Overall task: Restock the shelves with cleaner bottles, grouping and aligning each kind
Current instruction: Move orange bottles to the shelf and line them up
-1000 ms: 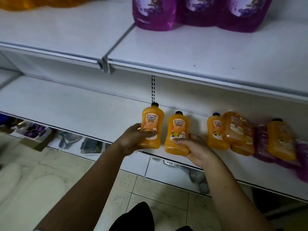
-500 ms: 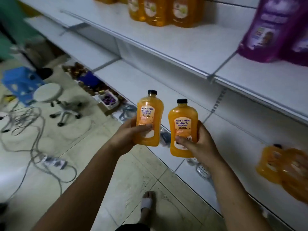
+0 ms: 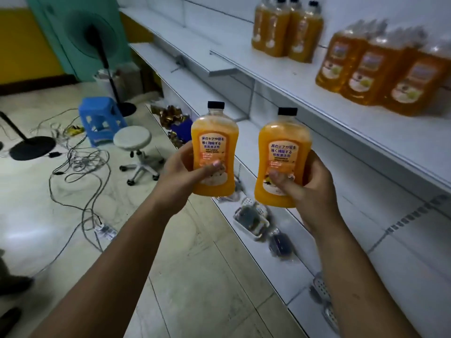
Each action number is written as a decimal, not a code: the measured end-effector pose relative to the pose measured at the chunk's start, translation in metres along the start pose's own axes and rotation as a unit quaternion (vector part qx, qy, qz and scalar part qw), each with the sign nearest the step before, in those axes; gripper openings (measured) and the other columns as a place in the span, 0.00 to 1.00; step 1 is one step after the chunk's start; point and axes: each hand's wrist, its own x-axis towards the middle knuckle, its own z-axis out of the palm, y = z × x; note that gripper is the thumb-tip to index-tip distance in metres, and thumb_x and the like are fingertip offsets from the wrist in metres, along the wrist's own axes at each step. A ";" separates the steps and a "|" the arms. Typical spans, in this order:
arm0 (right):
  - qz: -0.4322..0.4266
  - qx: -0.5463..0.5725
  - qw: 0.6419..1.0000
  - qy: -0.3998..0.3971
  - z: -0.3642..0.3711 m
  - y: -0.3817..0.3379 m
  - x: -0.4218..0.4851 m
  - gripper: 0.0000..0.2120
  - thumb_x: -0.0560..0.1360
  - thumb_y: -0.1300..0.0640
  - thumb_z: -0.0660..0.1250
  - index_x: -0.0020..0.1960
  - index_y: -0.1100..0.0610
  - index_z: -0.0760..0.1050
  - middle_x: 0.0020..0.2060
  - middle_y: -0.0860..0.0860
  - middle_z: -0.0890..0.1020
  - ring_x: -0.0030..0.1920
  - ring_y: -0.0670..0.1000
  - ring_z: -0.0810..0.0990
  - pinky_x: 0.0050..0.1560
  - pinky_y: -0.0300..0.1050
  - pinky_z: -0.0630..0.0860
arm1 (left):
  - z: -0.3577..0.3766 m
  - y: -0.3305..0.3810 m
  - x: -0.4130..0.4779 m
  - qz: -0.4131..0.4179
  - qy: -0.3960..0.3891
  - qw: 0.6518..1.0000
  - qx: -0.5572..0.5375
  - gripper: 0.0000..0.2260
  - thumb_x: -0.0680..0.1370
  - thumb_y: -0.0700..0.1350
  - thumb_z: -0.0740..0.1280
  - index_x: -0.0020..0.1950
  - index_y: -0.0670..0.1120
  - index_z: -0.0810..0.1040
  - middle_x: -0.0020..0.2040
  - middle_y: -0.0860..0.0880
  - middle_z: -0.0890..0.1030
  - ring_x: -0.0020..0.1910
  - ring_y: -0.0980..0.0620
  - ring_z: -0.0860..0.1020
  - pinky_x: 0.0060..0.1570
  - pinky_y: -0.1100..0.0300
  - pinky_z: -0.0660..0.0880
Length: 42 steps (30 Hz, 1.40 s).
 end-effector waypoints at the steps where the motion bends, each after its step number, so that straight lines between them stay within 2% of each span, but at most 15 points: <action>1: -0.007 -0.002 1.000 0.009 0.017 -0.007 0.010 0.22 0.70 0.47 0.79 0.62 0.47 0.79 0.53 0.42 0.87 0.54 0.43 0.86 0.55 0.48 0.81 | -0.017 0.007 0.010 0.012 0.003 1.000 0.003 0.22 0.76 0.43 0.74 0.69 0.45 0.77 0.61 0.46 0.85 0.61 0.47 0.84 0.59 0.50 0.82; 5: -0.026 0.006 0.999 0.036 0.067 -0.026 0.053 0.19 0.71 0.52 0.81 0.59 0.46 0.80 0.53 0.44 0.87 0.54 0.46 0.86 0.59 0.55 0.82 | -0.072 0.029 0.051 0.047 0.012 0.999 0.015 0.22 0.75 0.41 0.75 0.68 0.42 0.77 0.58 0.47 0.87 0.58 0.48 0.85 0.55 0.55 0.83; 8: -0.038 0.009 0.998 0.050 0.093 -0.034 0.089 0.20 0.71 0.52 0.81 0.60 0.47 0.80 0.53 0.45 0.87 0.54 0.47 0.86 0.59 0.55 0.82 | -0.102 0.039 0.088 0.068 0.021 0.997 0.021 0.23 0.76 0.40 0.75 0.69 0.42 0.76 0.58 0.49 0.86 0.58 0.53 0.85 0.52 0.62 0.82; 12: -0.046 0.009 0.997 0.062 0.117 -0.035 0.141 0.21 0.70 0.52 0.81 0.60 0.47 0.79 0.53 0.44 0.87 0.54 0.46 0.86 0.58 0.52 0.82 | -0.126 0.039 0.147 0.091 0.029 0.995 0.019 0.23 0.73 0.44 0.76 0.67 0.46 0.77 0.56 0.53 0.87 0.57 0.54 0.85 0.51 0.64 0.81; 14: -0.055 0.005 0.996 0.073 0.127 -0.032 0.175 0.21 0.70 0.52 0.81 0.60 0.48 0.79 0.53 0.43 0.87 0.53 0.45 0.86 0.56 0.50 0.82 | -0.134 0.037 0.184 0.100 0.028 0.994 0.031 0.24 0.73 0.45 0.77 0.69 0.46 0.77 0.57 0.52 0.86 0.58 0.54 0.85 0.51 0.63 0.82; 18: -0.073 -0.007 0.993 0.095 0.136 -0.026 0.248 0.22 0.70 0.55 0.81 0.61 0.50 0.78 0.52 0.44 0.87 0.52 0.45 0.86 0.53 0.47 0.82 | -0.142 0.036 0.264 0.110 0.019 0.993 0.045 0.27 0.73 0.46 0.78 0.70 0.46 0.77 0.58 0.51 0.86 0.58 0.53 0.85 0.52 0.59 0.83; 21: -0.081 -0.014 0.990 0.118 0.134 -0.025 0.302 0.23 0.70 0.56 0.82 0.61 0.51 0.78 0.53 0.45 0.87 0.52 0.46 0.86 0.54 0.49 0.83 | -0.143 0.041 0.325 0.120 -0.006 0.991 0.051 0.26 0.71 0.47 0.78 0.68 0.48 0.77 0.58 0.51 0.86 0.57 0.51 0.85 0.54 0.56 0.83; 25: -0.082 -0.022 0.985 0.153 0.127 -0.026 0.363 0.26 0.69 0.53 0.83 0.63 0.50 0.78 0.55 0.46 0.87 0.55 0.49 0.86 0.58 0.57 0.83 | -0.139 0.043 0.399 0.127 -0.042 0.990 0.049 0.23 0.73 0.44 0.78 0.66 0.50 0.77 0.56 0.52 0.87 0.55 0.52 0.86 0.51 0.60 0.83; 28: -0.079 -0.019 0.980 0.184 0.125 -0.026 0.401 0.29 0.67 0.49 0.83 0.65 0.48 0.77 0.57 0.46 0.87 0.57 0.50 0.86 0.60 0.60 0.82 | -0.134 0.040 0.456 0.132 -0.079 0.987 0.046 0.25 0.72 0.46 0.78 0.68 0.48 0.77 0.57 0.51 0.87 0.56 0.52 0.86 0.53 0.59 0.83; 30: -0.068 -0.024 0.978 0.197 0.127 -0.027 0.421 0.31 0.65 0.47 0.82 0.65 0.48 0.76 0.57 0.45 0.87 0.57 0.49 0.86 0.59 0.60 0.83 | -0.128 0.036 0.493 0.131 -0.106 0.985 0.046 0.24 0.72 0.46 0.78 0.66 0.48 0.77 0.56 0.52 0.87 0.56 0.52 0.86 0.51 0.61 0.82; 33: -0.056 -0.052 0.972 0.221 0.129 -0.023 0.452 0.30 0.67 0.49 0.81 0.66 0.46 0.75 0.57 0.44 0.87 0.58 0.47 0.86 0.60 0.59 0.83 | -0.114 0.026 0.556 0.149 -0.151 0.976 0.050 0.22 0.73 0.44 0.78 0.65 0.50 0.78 0.54 0.55 0.87 0.54 0.56 0.85 0.47 0.65 0.81; 36: -0.038 -0.096 0.961 0.258 0.133 -0.018 0.478 0.29 0.71 0.52 0.80 0.68 0.45 0.73 0.59 0.42 0.85 0.59 0.44 0.84 0.62 0.55 0.82 | -0.100 0.018 0.612 0.171 -0.197 0.963 0.062 0.25 0.72 0.52 0.79 0.68 0.52 0.77 0.57 0.56 0.86 0.56 0.58 0.84 0.50 0.65 0.82; 40: -0.009 -0.125 0.939 0.319 0.135 -0.018 0.502 0.35 0.67 0.42 0.79 0.71 0.45 0.72 0.62 0.42 0.84 0.62 0.46 0.83 0.64 0.59 0.81 | -0.083 0.014 0.674 0.175 -0.252 0.948 0.079 0.27 0.71 0.55 0.78 0.68 0.53 0.77 0.59 0.58 0.85 0.57 0.60 0.83 0.49 0.70 0.79; 42: 0.003 -0.122 0.928 0.352 0.132 -0.020 0.510 0.36 0.64 0.41 0.78 0.70 0.44 0.73 0.60 0.42 0.84 0.60 0.46 0.83 0.61 0.56 0.82 | -0.072 0.011 0.698 0.182 -0.273 0.940 0.093 0.27 0.71 0.55 0.78 0.68 0.55 0.77 0.60 0.60 0.84 0.57 0.61 0.83 0.50 0.71 0.77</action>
